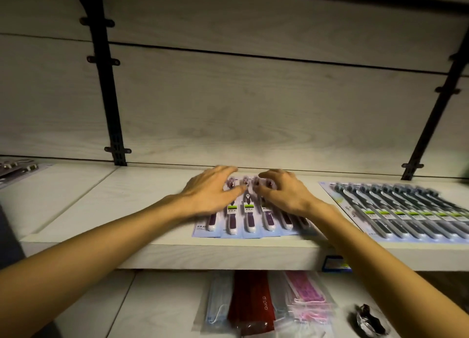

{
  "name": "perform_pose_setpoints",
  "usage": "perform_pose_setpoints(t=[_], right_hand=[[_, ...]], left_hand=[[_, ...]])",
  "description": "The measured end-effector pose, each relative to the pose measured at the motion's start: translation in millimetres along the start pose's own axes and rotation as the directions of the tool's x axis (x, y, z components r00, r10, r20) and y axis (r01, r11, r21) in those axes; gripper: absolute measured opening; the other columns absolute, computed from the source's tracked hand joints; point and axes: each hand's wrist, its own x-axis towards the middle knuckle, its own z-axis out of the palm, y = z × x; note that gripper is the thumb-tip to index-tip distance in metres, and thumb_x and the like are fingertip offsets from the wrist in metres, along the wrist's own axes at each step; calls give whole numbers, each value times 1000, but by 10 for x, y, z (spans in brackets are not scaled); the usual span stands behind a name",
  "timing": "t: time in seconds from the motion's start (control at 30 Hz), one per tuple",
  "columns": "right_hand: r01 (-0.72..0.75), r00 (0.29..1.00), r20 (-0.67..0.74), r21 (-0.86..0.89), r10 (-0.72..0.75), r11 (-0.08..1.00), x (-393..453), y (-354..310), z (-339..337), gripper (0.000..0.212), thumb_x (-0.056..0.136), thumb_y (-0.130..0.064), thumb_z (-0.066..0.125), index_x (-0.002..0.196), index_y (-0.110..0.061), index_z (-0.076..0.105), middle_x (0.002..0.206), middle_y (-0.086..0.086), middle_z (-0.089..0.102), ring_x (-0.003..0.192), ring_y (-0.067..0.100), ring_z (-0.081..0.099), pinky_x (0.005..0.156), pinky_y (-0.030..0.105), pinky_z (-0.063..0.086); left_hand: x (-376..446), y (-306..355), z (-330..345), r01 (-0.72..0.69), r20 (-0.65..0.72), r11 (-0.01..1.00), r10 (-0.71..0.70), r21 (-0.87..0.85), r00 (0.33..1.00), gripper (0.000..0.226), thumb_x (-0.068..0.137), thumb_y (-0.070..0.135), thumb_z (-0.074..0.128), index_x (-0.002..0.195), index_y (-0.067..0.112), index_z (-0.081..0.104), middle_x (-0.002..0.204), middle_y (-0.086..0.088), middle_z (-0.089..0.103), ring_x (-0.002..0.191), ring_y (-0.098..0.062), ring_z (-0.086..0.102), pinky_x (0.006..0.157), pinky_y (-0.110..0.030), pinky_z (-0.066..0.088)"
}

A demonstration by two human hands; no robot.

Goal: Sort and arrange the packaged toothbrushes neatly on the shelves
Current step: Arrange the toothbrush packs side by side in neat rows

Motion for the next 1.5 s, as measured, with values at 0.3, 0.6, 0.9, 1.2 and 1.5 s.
perform_pose_setpoints(t=[0.3, 0.6, 0.9, 1.2, 1.5], right_hand=[[-36, 997, 58, -111, 43, 993, -202, 58, 123, 61, 99, -60, 34, 152, -29, 35, 162, 1, 26, 149, 24, 22, 117, 43, 23], [-60, 993, 91, -120, 72, 991, -544, 71, 28, 59, 100, -60, 31, 152, -33, 36, 162, -6, 27, 149, 17, 25, 120, 43, 23], [6, 993, 111, -276, 26, 961, -721, 69, 19, 45, 107, -36, 29, 148, -22, 43, 155, 4, 40, 143, 24, 31, 118, 36, 22], [28, 982, 182, -425, 55, 905, -718, 120, -18, 50, 106, -34, 22, 153, -19, 31, 161, 7, 29, 148, 26, 22, 121, 42, 14], [65, 977, 211, -455, 36, 888, -808, 320, -107, 53, 107, -36, 18, 158, -21, 17, 166, 5, 12, 153, 27, 9, 124, 42, 5]], left_hand=[[-127, 208, 180, -29, 217, 996, 10, 88, 976, 59, 101, 60, 24, 153, 34, 32, 167, -1, 14, 154, -25, 5, 121, -46, 17], [-168, 389, 293, -124, -101, 992, 126, 25, 987, 35, 99, 45, 43, 117, 27, 67, 123, 4, 66, 112, -20, 58, 93, -41, 49], [-360, 495, 215, -220, 285, 964, 171, 151, 943, 89, 92, 77, 16, 157, 18, 23, 163, -2, 26, 149, -26, 24, 119, -53, 20], [-298, 571, 255, -217, 314, 962, 157, 166, 936, 102, 84, 87, 17, 159, 17, 16, 166, -2, 17, 153, -24, 13, 122, -52, 11], [-254, 830, 254, -148, 364, 975, 80, 164, 928, 118, 70, 98, 17, 160, 22, 10, 168, 1, 8, 155, -19, 5, 125, -47, 9]])
